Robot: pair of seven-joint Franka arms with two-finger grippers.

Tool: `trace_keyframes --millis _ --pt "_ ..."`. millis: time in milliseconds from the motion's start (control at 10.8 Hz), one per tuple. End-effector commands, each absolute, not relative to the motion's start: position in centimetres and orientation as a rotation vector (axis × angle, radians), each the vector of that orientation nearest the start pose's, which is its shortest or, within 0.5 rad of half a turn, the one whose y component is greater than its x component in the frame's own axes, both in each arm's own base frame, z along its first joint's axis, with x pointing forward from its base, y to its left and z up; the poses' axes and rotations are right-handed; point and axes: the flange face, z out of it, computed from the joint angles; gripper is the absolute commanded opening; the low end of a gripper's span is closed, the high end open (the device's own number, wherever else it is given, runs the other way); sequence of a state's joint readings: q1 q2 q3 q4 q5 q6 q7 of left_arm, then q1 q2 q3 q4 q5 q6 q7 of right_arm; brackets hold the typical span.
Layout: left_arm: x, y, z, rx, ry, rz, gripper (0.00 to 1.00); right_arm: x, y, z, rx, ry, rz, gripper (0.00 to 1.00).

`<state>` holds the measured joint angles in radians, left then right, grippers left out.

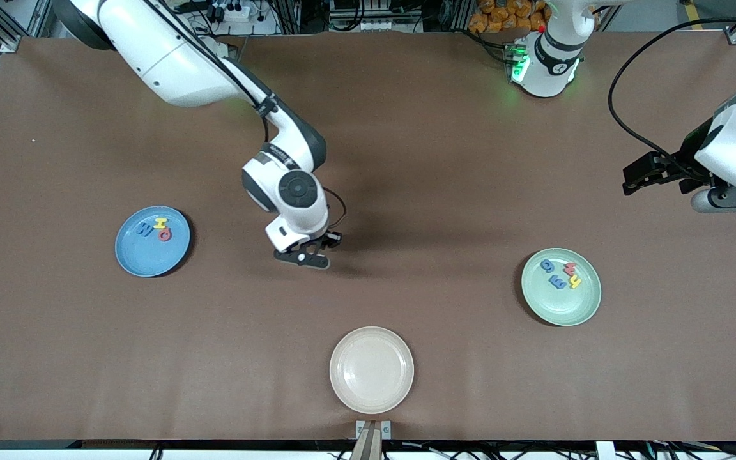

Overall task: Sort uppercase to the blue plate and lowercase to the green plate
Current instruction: 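Carry the cyan R to the blue plate while the left gripper withdraws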

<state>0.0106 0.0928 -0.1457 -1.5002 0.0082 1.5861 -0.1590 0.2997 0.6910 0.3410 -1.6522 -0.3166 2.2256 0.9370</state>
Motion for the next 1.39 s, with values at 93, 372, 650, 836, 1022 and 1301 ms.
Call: trace_keyframes --millis 93,372,650,836,1022,1301 --pt "57.7 -6.8 61.3 -3.114 -0.022 0.021 1.0 57.9 33.5 24.0 -3.267 0.044 0.094 0.29" --pt "57.7 -6.6 61.5 -3.114 -0.03 0.015 1.0 59.3 29.6 26.0 -3.317 -0.102 0.142 0.29" --pt "57.9 -6.3 62.1 -3.112 -0.038 -0.008 1.0 60.8 26.0 27.2 -3.308 -0.242 0.147 0.31" --pt "57.9 -6.3 62.2 -3.107 -0.035 -0.011 1.0 61.4 23.3 28.4 -3.308 -0.309 0.188 0.31" --pt "57.9 -6.1 62.7 -3.11 -0.034 -0.027 1.0 61.1 19.6 28.3 -3.3 -0.373 0.24 0.38" --pt "57.9 -6.1 63.2 -3.111 -0.032 -0.044 1.0 60.4 15.8 28.2 -3.279 -0.474 0.291 0.36"
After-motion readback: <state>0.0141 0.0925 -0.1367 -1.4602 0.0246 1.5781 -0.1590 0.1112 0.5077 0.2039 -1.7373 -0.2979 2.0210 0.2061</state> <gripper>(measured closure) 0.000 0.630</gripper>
